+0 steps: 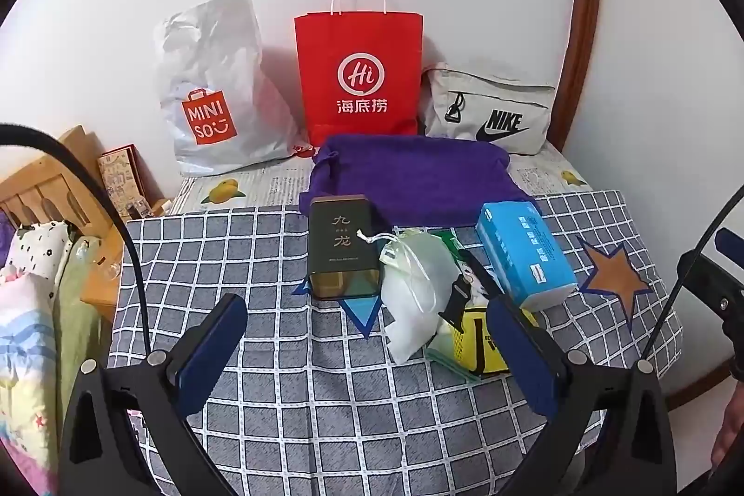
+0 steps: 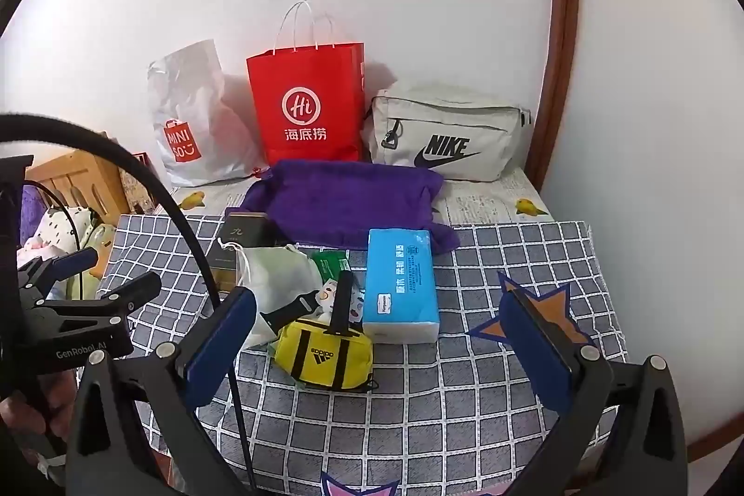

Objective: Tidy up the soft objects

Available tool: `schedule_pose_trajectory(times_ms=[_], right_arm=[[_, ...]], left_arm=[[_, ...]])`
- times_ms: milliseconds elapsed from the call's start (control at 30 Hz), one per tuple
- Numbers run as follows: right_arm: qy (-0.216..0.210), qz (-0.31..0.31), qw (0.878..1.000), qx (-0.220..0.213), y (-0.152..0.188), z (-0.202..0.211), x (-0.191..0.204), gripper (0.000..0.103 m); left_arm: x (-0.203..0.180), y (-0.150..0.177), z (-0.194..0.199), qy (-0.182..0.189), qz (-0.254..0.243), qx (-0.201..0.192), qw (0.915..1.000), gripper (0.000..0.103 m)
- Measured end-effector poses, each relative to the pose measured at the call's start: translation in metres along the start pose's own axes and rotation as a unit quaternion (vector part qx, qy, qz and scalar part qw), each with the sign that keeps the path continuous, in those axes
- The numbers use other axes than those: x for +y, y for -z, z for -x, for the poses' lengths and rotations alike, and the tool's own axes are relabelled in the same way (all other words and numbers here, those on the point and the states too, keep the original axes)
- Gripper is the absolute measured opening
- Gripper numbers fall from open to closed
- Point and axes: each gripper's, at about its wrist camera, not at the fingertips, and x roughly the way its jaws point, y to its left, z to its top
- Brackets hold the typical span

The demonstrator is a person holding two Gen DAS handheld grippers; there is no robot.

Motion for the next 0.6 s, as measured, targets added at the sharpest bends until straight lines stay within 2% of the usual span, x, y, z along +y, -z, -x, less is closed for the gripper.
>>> schedule_pose_trajectory(times_ms=[600], right_arm=[[-0.014,0.004,1.000,-0.003,-0.0018,0.0032,0.0106,0.103]], left_arm=[[0.0021,-0.0007,0.0041,0.003,-0.006,-0.002,1.0000,0.103]])
